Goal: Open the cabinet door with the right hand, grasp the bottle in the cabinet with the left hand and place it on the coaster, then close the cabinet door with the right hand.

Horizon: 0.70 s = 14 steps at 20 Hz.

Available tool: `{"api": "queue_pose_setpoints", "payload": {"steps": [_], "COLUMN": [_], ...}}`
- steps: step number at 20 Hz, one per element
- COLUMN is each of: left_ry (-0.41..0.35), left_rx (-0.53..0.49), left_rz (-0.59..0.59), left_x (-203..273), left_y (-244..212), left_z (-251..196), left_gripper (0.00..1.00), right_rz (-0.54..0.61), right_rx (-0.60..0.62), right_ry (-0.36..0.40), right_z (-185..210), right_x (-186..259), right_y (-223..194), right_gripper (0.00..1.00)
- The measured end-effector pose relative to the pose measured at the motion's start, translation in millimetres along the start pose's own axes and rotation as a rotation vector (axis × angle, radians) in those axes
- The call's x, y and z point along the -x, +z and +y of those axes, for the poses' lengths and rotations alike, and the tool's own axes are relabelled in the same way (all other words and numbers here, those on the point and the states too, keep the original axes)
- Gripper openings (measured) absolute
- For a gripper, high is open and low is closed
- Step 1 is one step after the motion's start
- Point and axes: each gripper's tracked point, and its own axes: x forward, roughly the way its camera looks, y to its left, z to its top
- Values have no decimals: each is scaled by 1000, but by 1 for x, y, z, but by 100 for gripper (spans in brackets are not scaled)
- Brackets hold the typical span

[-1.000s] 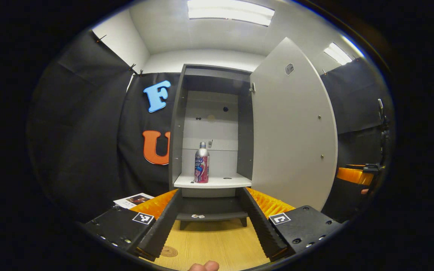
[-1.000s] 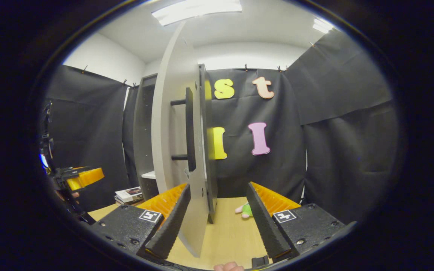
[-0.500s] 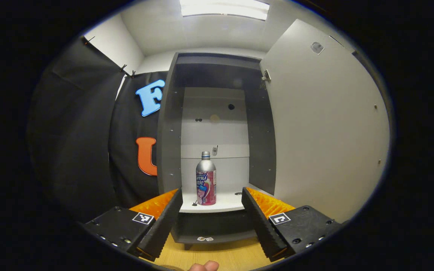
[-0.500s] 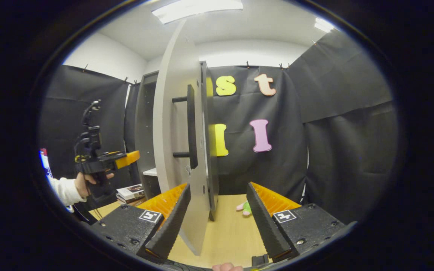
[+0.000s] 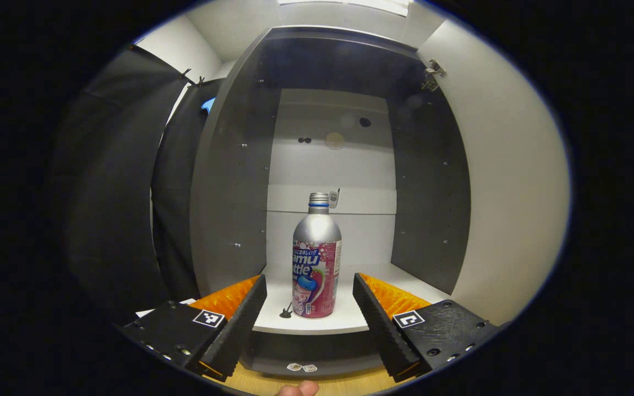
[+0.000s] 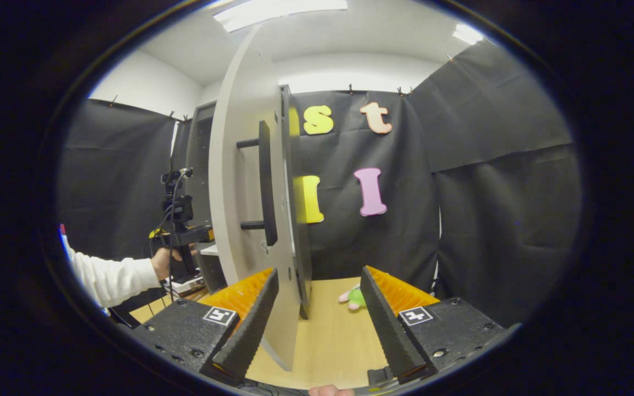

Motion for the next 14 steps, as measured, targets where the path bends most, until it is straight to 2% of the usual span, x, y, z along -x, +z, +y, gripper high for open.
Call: {"api": "queue_pose_setpoints", "payload": {"steps": [8, 14], "left_ry": [-18, -25], "left_rx": [6, 46], "left_rz": [15, 24], "left_x": [-44, -58], "left_y": [-10, -15], "left_z": [-1, -2], "left_gripper": [95, 95], "right_rz": [0, 3], "right_rx": [-30, -35], "right_ry": [-61, -60], "right_z": [-18, -18], "right_x": [-4, -10], "right_y": [0, -3], "right_gripper": [93, 93]}}
